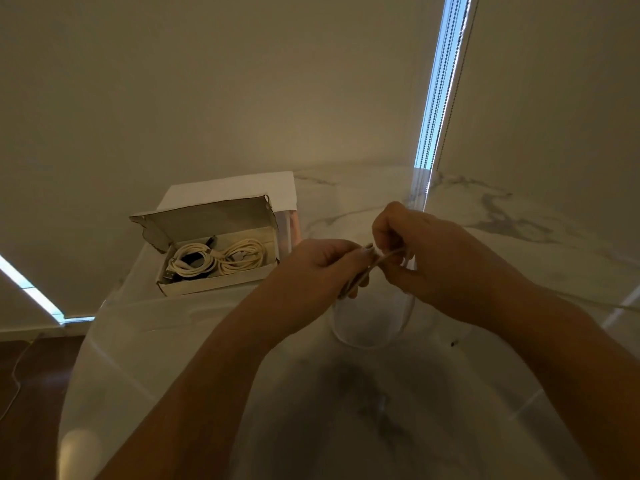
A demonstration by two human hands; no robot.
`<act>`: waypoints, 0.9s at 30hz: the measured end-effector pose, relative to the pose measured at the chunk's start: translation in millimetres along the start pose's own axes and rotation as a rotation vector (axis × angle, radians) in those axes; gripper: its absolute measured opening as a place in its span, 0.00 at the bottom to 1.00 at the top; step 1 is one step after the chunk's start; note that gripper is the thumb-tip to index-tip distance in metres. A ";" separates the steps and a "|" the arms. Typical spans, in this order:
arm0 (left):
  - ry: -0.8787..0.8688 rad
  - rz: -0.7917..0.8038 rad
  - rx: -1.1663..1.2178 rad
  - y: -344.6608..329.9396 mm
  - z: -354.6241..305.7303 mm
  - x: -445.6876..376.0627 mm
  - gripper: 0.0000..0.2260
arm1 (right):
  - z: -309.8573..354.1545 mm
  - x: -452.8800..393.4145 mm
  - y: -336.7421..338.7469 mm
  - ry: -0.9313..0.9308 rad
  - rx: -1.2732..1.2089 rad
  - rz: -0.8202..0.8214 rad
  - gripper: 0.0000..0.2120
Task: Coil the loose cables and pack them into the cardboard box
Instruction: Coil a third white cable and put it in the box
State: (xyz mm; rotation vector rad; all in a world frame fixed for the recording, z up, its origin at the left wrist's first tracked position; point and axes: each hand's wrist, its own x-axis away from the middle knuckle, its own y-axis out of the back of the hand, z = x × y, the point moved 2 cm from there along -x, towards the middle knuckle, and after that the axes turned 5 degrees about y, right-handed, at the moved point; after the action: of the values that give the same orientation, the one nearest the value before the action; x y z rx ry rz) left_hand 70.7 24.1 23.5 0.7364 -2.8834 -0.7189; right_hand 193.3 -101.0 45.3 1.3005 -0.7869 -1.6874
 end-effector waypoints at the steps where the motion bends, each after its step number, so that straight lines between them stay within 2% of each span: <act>1: -0.008 0.023 -0.026 0.0 0.0 0.4 0.12 | -1.8 0.3 1.8 -0.022 -0.021 0.004 0.14; 4: -0.042 0.052 -0.099 0.7 1.3 0.4 0.10 | -6.1 0.8 3.2 -0.036 -0.046 -0.008 0.14; 7: -0.077 -0.009 -0.148 0.4 3.5 -0.6 0.09 | -10.7 0.5 -0.1 -0.029 -0.041 -0.020 0.13; 18: -0.122 -0.223 -0.131 -0.8 6.0 -4.5 0.07 | -20.5 0.6 -1.8 -0.024 -0.080 -0.100 0.15; 27: -0.112 -0.298 -0.068 2.1 10.2 -6.5 0.07 | -21.5 0.2 -0.8 -0.040 -0.091 -0.091 0.15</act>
State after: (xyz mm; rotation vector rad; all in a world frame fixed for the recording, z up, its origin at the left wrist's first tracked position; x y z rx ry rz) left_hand 73.6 33.1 15.7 1.1674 -2.8604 -0.9111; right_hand 213.8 -100.5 38.9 1.2599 -0.6742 -1.8048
